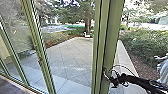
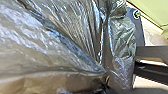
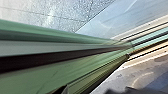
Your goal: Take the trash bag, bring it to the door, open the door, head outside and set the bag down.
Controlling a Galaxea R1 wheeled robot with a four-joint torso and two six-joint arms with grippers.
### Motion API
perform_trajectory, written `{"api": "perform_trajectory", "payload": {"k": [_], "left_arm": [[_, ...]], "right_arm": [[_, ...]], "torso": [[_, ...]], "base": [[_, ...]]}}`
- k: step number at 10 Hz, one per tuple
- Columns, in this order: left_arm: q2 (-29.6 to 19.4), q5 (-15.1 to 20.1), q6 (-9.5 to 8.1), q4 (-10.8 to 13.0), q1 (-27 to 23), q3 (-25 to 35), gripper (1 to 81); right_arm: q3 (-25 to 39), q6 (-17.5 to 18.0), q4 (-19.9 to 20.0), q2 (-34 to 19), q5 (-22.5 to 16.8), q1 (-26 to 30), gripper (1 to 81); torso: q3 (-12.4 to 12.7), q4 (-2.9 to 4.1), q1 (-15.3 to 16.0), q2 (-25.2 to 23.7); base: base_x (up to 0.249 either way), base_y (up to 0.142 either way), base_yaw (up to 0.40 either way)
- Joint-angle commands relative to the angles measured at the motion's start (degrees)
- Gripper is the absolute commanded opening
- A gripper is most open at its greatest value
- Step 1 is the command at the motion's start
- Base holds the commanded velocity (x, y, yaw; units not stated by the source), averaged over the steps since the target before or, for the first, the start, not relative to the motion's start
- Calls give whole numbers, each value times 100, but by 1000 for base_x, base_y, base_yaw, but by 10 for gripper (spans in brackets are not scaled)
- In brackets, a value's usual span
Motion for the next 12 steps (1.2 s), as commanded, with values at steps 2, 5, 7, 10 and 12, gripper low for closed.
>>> {"api": "perform_trajectory", "payload": {"k": [2, 5, 7, 10, 12], "left_arm": [[-28, 430, -5, -36, -178, 35, 10], [-11, 430, -5, -18, -143, 35, 10], [-37, 421, -5, -27, -116, 35, 10], [-55, 413, -5, -18, -116, 35, 10], [-72, 413, -5, -18, -108, 35, 10]], "right_arm": [[-34, 34, 37, -157, -109, 1028, 811], [-130, 34, -51, -369, -74, 1247, 811], [-122, 26, -51, -361, -74, 1300, 811], [-147, 34, -138, -351, -21, 1327, 811], [-209, 34, -191, -361, -30, 1406, 811]], "torso": [[-2, 0, 5, 2], [-6, 0, 9, 9], [-9, 0, 7, 9], [-411, 0, 2, 7], [-694, 0, -9, 2]], "base": [[0, 0, 0], [0, 0, 0], [0, 0, 0], [0, 0, 0], [0, 0, 0]]}}
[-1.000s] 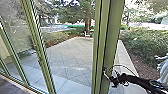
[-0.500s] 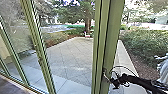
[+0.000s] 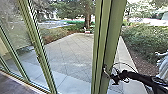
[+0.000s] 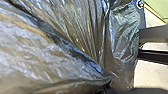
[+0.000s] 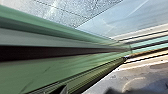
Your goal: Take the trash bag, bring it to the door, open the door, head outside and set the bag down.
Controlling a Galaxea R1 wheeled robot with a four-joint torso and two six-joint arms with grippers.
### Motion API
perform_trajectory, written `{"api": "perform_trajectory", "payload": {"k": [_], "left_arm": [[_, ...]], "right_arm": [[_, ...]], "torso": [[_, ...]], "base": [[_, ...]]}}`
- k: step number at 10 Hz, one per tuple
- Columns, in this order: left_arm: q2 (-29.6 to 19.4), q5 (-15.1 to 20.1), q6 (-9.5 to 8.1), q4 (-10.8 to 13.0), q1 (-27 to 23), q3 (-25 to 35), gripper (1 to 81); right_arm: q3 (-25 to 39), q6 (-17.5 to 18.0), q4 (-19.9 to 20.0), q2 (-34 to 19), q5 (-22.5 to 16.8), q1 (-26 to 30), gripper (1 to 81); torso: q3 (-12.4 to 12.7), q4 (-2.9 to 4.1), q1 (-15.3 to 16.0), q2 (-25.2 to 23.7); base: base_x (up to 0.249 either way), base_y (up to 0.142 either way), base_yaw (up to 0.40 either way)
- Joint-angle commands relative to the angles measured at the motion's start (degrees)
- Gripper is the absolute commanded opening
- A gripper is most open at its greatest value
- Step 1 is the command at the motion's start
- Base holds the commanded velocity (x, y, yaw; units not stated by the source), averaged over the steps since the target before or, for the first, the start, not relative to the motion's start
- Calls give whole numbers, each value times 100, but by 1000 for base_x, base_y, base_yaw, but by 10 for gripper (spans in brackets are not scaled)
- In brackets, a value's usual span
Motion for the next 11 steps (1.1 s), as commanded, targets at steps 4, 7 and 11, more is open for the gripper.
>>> {"api": "perform_trajectory", "payload": {"k": [4, 7, 11], "left_arm": [[-33, 413, -6, -27, -108, 35, 10], [-15, 413, -6, -27, -90, 35, 10], [-7, 413, -6, -27, -64, 35, 10]], "right_arm": [[-320, 541, -279, -384, 323, 1475, 811], [-232, 515, -481, -700, 323, 1932, 811], [462, 436, -490, -1184, 394, 2486, 811]], "torso": [[-229, 0, 6, 7], [-229, 2, 24, 18], [-236, 4, 30, 26]], "base": [[0, 0, 0], [0, 0, 0], [0, 0, 0]]}}
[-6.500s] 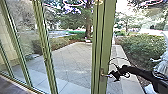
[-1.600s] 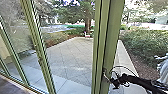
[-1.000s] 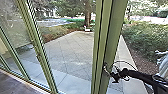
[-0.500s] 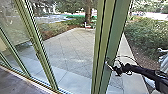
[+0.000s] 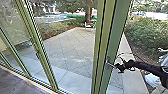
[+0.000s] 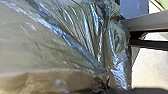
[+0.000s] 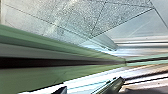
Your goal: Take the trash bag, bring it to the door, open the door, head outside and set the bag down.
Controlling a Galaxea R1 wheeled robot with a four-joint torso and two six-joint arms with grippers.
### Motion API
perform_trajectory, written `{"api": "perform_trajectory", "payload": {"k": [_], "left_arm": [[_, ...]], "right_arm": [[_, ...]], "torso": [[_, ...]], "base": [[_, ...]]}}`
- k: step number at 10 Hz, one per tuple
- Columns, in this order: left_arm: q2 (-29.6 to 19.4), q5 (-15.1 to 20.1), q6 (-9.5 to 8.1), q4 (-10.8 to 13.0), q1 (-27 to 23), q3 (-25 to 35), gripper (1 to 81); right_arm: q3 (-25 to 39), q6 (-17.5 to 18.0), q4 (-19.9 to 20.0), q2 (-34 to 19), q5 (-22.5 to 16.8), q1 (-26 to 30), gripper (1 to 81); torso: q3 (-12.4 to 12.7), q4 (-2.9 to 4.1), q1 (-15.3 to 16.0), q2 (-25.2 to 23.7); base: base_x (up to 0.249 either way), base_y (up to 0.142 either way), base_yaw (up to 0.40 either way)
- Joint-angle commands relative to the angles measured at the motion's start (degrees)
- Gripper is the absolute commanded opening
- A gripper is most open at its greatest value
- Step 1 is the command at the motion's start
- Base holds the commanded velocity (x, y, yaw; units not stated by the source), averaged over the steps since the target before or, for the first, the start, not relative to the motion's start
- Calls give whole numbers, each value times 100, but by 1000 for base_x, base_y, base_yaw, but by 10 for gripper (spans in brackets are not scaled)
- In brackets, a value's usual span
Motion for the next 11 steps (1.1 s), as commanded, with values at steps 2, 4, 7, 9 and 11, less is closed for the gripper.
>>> {"api": "perform_trajectory", "payload": {"k": [2, 4, 7, 9, 11], "left_arm": [[-18, 407, -6, -36, -18, 35, 10], [-9, 407, -6, -27, -18, 35, 10], [17, 407, -6, 16, -9, 35, 10], [26, 407, -6, 34, -9, 35, 10], [26, 407, -6, 34, -9, 35, 10]], "right_arm": [[127, 204, -93, -582, 342, 1771, 811], [330, 142, -93, -776, 324, 1938, 811], [962, 160, -171, -1180, 289, 2184, 811], [1032, 160, -312, -1241, 254, 2246, 811], [1191, 160, -498, -1321, 148, 2378, 811]], "torso": [[-2, 0, 2, 0], [-2, 0, 2, 2], [-9, 0, 6, 5], [-9, 0, 9, 5], [-9, 2, 9, 7]], "base": [[0, 0, 0], [0, 0, 0], [0, 0, 0], [0, 0, 0], [0, 0, 0]]}}
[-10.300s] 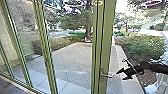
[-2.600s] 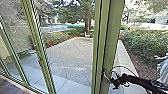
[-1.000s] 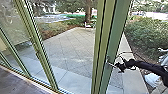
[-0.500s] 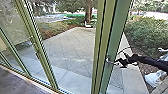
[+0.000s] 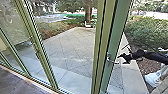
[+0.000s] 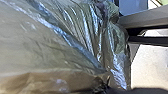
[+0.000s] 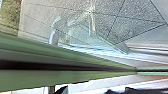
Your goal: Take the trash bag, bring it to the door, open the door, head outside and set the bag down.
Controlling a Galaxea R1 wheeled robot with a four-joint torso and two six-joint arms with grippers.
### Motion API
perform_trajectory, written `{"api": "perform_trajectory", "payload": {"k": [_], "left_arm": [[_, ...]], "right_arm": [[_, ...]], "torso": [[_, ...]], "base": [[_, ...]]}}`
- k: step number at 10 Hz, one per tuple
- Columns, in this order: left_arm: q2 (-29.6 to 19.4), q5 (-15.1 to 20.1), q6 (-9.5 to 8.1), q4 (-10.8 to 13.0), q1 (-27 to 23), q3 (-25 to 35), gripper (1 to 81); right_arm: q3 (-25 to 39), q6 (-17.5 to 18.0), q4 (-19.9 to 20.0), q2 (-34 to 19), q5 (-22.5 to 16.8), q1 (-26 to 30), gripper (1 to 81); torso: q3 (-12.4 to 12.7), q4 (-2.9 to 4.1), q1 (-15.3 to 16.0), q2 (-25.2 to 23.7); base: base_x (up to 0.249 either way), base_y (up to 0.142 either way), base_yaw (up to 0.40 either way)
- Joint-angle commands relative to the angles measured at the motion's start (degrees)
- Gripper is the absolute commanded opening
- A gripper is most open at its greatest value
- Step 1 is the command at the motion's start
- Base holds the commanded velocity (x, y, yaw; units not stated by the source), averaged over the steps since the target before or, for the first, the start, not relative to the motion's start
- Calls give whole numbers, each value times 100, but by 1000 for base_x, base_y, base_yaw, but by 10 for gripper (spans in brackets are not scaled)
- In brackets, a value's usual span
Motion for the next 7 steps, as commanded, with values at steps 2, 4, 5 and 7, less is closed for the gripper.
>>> {"api": "perform_trajectory", "payload": {"k": [2, 4, 5, 7], "left_arm": [[4, 412, 3, 37, -59, 35, 10], [13, 412, 3, 37, -59, 35, 10], [22, 412, 12, 37, -67, 35, 10], [22, 412, 12, 37, -59, 35, 10]], "right_arm": [[19, -62, -513, -377, 200, 1510, 811], [108, -62, -628, -473, -45, 1572, 811], [152, -62, -654, -509, -63, 1572, 811], [187, -62, -680, -588, -72, 1624, 811]], "torso": [[-2, 0, 0, 0], [-2, 2, 2, 0], [-2, 0, 2, 0], [-2, 0, 2, 0]], "base": [[0, 0, 0], [0, 0, 0], [0, 0, 0], [0, 0, 0]]}}
